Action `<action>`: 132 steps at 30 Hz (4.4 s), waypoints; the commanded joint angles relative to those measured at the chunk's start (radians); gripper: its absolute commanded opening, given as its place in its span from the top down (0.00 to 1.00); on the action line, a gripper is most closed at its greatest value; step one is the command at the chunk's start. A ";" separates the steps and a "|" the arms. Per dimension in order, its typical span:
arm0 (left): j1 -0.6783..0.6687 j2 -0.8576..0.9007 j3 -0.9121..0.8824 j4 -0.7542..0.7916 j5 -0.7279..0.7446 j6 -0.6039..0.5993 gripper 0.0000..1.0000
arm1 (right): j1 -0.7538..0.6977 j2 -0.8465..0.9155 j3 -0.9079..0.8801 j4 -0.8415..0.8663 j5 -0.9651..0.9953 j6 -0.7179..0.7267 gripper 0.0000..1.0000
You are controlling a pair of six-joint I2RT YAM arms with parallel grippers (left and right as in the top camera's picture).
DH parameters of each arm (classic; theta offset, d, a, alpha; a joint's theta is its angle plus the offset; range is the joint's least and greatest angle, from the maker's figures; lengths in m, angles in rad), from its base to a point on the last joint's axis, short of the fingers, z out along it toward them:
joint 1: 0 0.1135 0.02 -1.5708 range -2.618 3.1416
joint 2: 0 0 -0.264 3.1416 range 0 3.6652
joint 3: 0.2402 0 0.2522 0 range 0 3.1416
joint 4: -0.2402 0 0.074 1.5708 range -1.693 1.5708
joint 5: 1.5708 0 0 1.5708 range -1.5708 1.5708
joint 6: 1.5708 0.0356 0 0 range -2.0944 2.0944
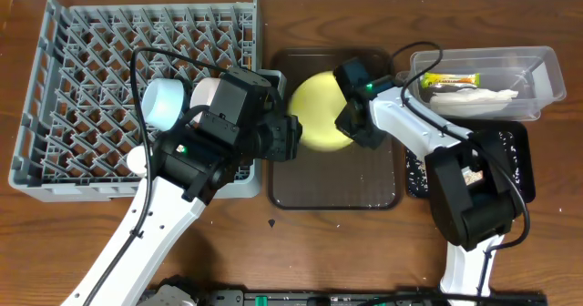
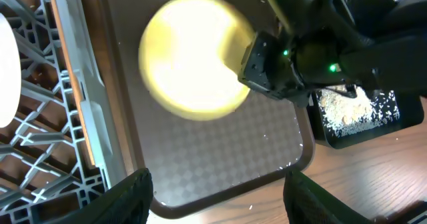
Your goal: Sort waste into correct bins and load items into the dishwasher
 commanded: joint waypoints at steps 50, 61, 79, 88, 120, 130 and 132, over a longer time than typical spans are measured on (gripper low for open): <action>0.085 -0.022 0.002 0.089 0.146 0.010 0.92 | -0.332 -0.570 -0.022 -0.119 -0.796 -1.094 0.44; 0.137 -0.163 0.020 0.006 -0.952 0.290 0.92 | -0.267 -0.569 -0.022 -0.140 -0.585 -0.970 0.23; 0.603 0.197 0.017 0.266 -0.780 0.683 0.92 | -0.207 -0.569 -0.023 -0.140 -0.467 -0.937 0.16; 0.675 0.309 0.017 0.267 -0.535 0.683 0.92 | -0.207 -0.569 -0.023 -0.135 -0.466 -0.937 0.15; 0.554 -0.024 0.019 0.194 -0.488 0.528 0.14 | -0.207 -0.569 -0.022 -0.134 -0.467 -0.921 0.17; 0.311 -0.212 0.019 -0.010 -0.409 0.447 0.14 | -0.207 -0.633 -0.022 -0.149 -0.404 -0.904 0.09; 0.267 -0.255 0.019 -0.043 -0.409 0.444 0.14 | -0.207 -0.684 -0.022 -0.149 -0.397 -0.904 0.09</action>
